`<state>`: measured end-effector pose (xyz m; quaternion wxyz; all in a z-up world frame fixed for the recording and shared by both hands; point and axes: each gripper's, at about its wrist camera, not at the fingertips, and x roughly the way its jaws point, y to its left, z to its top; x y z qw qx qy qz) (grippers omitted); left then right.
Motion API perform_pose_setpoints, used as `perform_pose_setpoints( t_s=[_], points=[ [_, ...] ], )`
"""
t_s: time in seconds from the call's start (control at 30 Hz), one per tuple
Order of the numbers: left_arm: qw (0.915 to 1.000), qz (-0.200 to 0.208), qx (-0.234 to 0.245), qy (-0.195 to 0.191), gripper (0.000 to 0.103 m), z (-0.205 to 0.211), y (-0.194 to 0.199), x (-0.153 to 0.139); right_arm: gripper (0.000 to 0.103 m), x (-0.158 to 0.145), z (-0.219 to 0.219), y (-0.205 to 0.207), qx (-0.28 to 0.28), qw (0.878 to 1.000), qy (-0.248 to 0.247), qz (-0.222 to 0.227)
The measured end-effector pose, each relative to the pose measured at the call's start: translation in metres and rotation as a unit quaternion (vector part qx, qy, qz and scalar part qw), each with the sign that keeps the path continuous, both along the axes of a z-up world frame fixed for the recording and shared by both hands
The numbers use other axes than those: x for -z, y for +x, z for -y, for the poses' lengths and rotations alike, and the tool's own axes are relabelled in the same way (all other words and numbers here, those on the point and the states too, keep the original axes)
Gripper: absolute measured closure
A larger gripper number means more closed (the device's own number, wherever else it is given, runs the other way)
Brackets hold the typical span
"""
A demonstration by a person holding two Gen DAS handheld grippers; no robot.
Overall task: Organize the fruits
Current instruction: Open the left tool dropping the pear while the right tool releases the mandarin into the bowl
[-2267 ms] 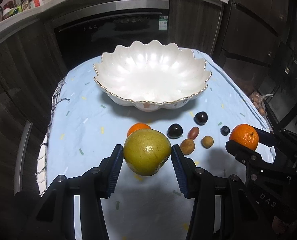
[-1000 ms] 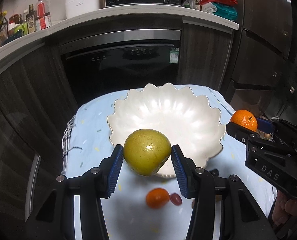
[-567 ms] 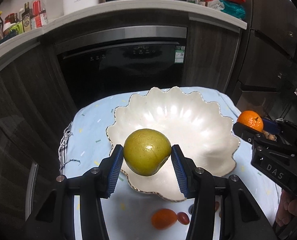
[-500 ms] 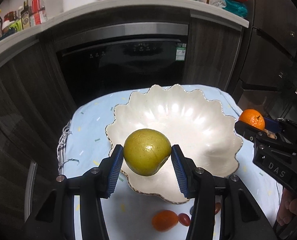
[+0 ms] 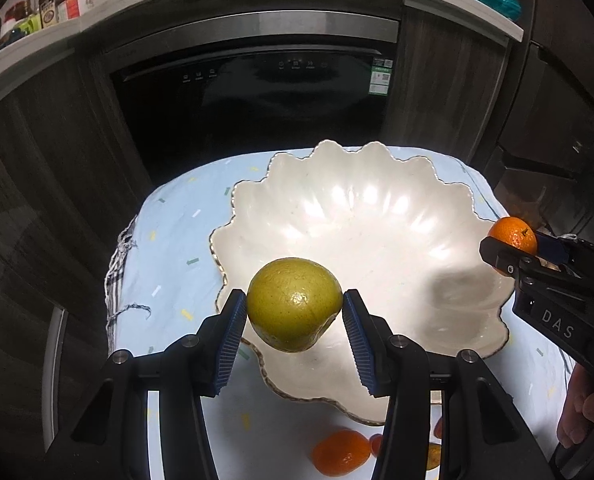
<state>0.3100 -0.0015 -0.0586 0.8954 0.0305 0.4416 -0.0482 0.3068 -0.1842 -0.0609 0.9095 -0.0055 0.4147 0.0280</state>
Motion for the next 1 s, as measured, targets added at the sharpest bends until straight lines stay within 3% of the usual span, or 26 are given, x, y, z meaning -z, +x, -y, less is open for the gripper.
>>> perform_pose_setpoints(
  t_s=[0.03, 0.1, 0.17, 0.2, 0.23, 0.27, 0.37, 0.63, 1.0],
  points=[
    [1.0000, -0.001, -0.002, 0.001, 0.054, 0.000, 0.001, 0.000, 0.056, 0.000, 0.000, 0.001, 0.001, 1.000, 0.001, -0.002],
    [1.0000, -0.002, -0.005, -0.004, 0.043, -0.002, 0.001, 0.000, 0.055, 0.000, 0.001, 0.002, 0.005, 1.000, 0.002, -0.003],
    [0.9996, 0.022, -0.016, 0.007, 0.021, -0.003, -0.003, -0.007, 0.054, 0.000, 0.002, 0.004, 0.009, 1.000, -0.001, -0.006],
    [0.9994, 0.029, -0.017, 0.009, 0.017, -0.003, -0.003, -0.010, 0.053, 0.000, 0.002, 0.006, 0.014, 1.000, -0.006, -0.009],
    [0.9992, 0.035, -0.014, 0.009, 0.015, -0.003, -0.004, -0.014, 0.044, -0.001, 0.003, 0.005, 0.019, 1.000, -0.007, -0.008],
    [0.9992, 0.037, -0.013, 0.010, 0.015, -0.003, -0.003, -0.016, 0.033, -0.005, 0.005, 0.004, 0.022, 1.000, -0.004, 0.000],
    [0.9988, 0.045, -0.016, 0.012, 0.011, -0.003, -0.002, -0.025, 0.021, -0.017, 0.007, 0.000, 0.036, 0.999, -0.011, 0.027],
    [0.9968, 0.074, -0.023, 0.022, 0.002, -0.002, -0.006, -0.043, 0.020, -0.034, 0.016, 0.002, 0.057, 0.997, -0.005, 0.042],
    [0.9957, 0.084, -0.027, 0.028, 0.002, 0.002, -0.023, -0.054, 0.020, -0.046, 0.021, -0.013, 0.060, 0.996, 0.001, 0.060]
  ],
)
